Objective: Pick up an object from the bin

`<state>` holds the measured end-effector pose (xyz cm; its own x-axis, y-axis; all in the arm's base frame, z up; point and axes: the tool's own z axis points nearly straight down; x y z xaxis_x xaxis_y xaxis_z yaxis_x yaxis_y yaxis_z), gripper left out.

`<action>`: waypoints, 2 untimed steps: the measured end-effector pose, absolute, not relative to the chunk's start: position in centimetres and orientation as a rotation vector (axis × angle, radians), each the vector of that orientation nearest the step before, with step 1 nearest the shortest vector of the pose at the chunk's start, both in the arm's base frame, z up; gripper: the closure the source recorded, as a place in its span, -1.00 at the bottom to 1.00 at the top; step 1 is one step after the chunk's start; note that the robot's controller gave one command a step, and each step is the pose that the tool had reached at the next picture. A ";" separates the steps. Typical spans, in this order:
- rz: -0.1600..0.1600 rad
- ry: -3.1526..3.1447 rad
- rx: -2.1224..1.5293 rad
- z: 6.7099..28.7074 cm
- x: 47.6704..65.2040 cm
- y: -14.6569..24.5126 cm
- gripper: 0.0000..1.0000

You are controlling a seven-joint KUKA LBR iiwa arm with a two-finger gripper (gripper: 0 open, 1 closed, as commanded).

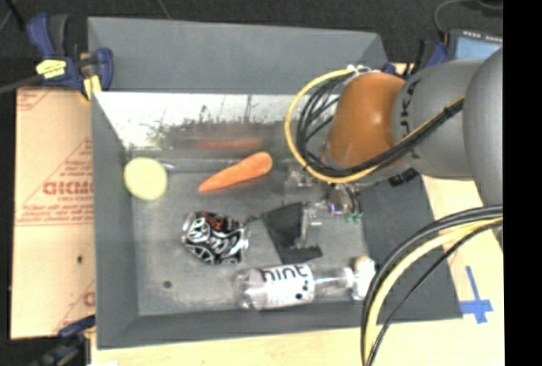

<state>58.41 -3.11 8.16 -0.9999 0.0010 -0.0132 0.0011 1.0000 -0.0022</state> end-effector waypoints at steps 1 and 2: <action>-0.009 3.108 0.072 7.7 59.7 -2.5 1.00; -0.010 3.108 0.070 7.7 59.7 -2.5 1.00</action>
Offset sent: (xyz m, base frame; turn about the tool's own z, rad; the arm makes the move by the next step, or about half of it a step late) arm 0.0000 0.0000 0.0000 0.0000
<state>59.69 -2.52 7.69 -0.9984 0.0452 -0.0326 0.0454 0.9990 -0.0055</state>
